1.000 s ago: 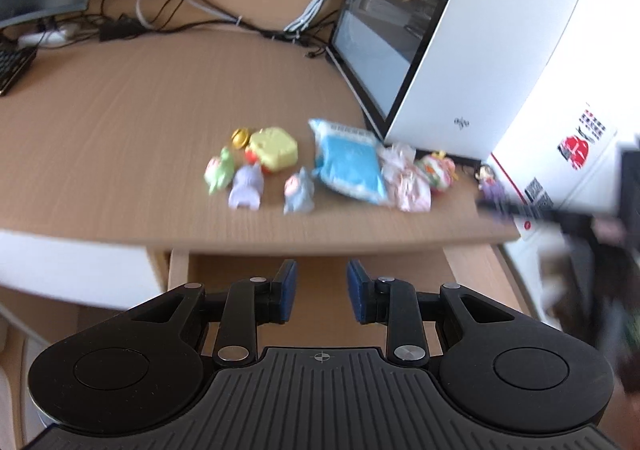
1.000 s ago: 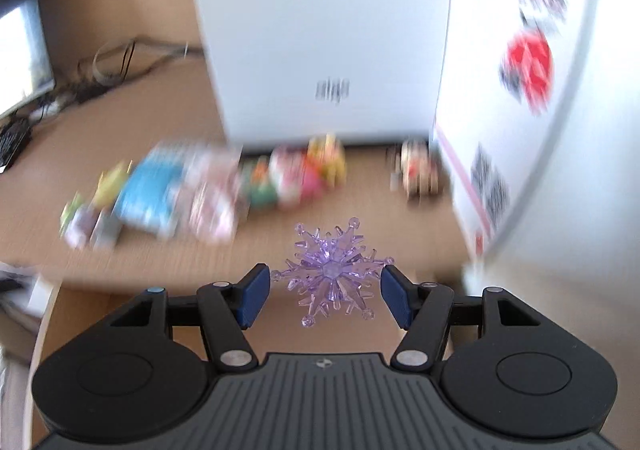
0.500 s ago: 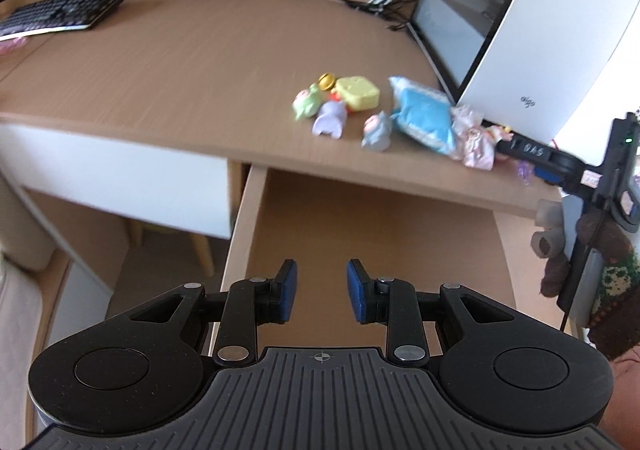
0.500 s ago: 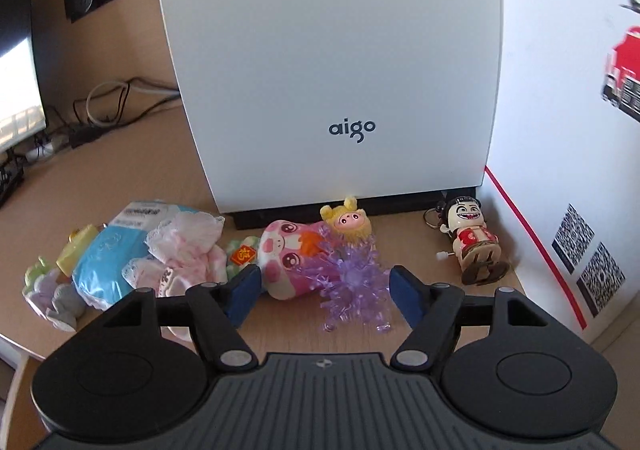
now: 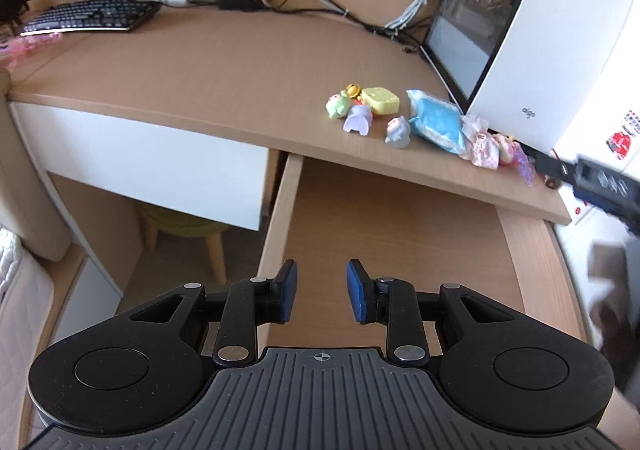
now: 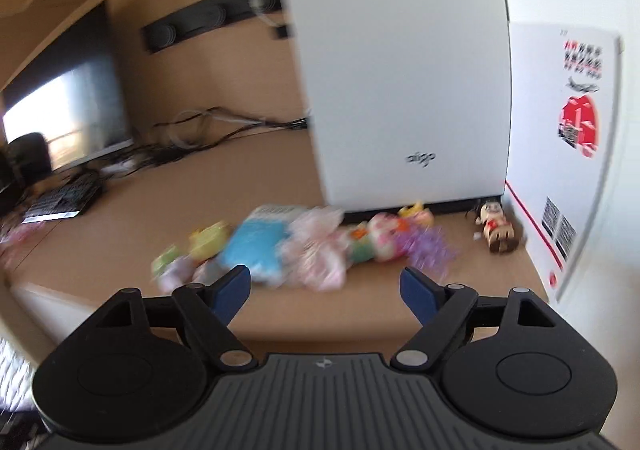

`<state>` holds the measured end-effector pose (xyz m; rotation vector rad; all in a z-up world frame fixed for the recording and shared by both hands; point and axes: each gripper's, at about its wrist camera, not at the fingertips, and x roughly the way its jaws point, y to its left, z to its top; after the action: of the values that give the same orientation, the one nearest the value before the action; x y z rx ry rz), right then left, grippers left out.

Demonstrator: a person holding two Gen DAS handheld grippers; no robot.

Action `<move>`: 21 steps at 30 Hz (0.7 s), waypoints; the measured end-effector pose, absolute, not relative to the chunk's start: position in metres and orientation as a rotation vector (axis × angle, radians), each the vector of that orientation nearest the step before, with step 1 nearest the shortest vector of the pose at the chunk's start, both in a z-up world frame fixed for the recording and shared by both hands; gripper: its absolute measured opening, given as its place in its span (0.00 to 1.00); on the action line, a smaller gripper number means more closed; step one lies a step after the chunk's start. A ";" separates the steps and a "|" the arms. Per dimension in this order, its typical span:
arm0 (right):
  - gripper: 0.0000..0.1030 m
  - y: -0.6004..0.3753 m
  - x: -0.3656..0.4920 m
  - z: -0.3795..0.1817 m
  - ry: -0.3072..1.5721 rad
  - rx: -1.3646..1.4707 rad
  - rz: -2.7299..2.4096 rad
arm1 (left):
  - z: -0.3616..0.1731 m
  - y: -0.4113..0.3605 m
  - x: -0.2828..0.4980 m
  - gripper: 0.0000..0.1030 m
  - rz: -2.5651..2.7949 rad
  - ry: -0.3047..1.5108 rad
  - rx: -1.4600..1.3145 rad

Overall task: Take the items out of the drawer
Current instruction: 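Set the purple snowflake on the desktop and open the right gripper, then push the drawer front closed with both grippers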

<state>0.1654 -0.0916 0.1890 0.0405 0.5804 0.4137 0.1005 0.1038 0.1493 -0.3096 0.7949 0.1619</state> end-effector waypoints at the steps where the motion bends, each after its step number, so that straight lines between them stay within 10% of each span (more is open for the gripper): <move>1: 0.80 -0.090 0.149 0.192 0.582 0.026 0.416 | 0.150 0.103 0.093 0.29 0.140 0.784 -0.297; 21: 0.97 -0.137 -0.077 0.126 0.679 -0.042 0.301 | 0.078 0.012 -0.031 0.29 0.026 0.682 -0.103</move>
<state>-0.0773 -0.1372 0.1261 -0.0415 0.6793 0.3005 -0.0311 0.0124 0.0775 -0.1031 0.6821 0.0262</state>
